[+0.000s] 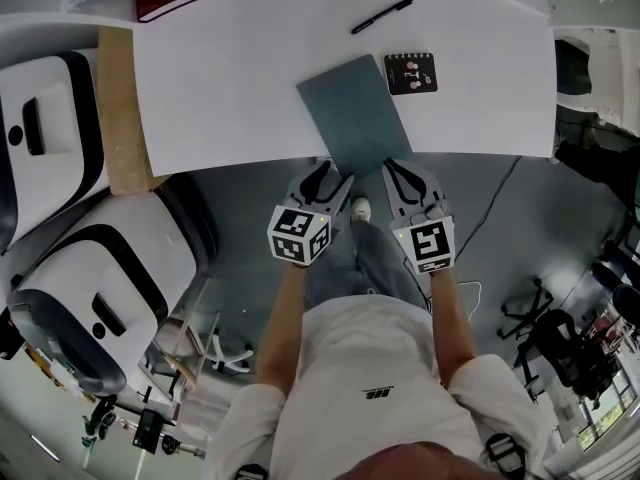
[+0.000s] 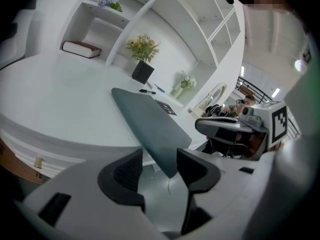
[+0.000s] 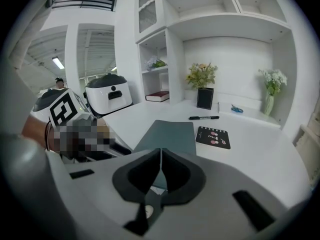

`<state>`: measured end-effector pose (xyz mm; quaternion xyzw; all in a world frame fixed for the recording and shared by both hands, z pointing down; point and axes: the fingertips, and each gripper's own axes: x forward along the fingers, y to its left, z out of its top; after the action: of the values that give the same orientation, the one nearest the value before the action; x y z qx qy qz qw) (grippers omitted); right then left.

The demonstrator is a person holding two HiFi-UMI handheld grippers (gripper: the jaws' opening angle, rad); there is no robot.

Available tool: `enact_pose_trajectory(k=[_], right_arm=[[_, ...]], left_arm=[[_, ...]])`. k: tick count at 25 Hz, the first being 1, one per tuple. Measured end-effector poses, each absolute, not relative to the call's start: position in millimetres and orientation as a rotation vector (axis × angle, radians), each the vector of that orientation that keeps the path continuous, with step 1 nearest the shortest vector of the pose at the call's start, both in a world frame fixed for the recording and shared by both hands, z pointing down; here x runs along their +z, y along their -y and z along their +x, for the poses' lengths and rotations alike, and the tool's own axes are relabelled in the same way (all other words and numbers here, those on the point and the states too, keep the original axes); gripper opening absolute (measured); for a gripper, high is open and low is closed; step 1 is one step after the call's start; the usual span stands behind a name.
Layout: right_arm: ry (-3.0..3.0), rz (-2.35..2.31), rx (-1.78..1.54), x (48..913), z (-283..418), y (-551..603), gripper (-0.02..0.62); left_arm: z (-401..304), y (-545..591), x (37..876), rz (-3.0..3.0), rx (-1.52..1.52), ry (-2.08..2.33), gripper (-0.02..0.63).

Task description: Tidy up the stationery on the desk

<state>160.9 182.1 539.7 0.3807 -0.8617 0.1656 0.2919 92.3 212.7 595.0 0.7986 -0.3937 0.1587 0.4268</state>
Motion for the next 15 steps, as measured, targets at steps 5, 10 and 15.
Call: enact_pose_trajectory(k=[5, 10, 15], right_arm=[[2.286, 1.016, 0.453, 543.9, 158.5, -182.5, 0.002], [2.275, 1.024, 0.471, 547.6, 157.6, -181.9, 0.002], [2.260, 1.034, 0.483, 550.3, 156.3, -180.7, 0.002]], left_arm=[[98.7, -214.6, 601.9, 1.966, 0.369, 0.927, 0.000], [105.9, -208.2, 602.1, 1.953, 0.320, 0.864, 0.000], [110.4, -205.3, 606.9, 1.930, 0.311, 0.824, 0.000]])
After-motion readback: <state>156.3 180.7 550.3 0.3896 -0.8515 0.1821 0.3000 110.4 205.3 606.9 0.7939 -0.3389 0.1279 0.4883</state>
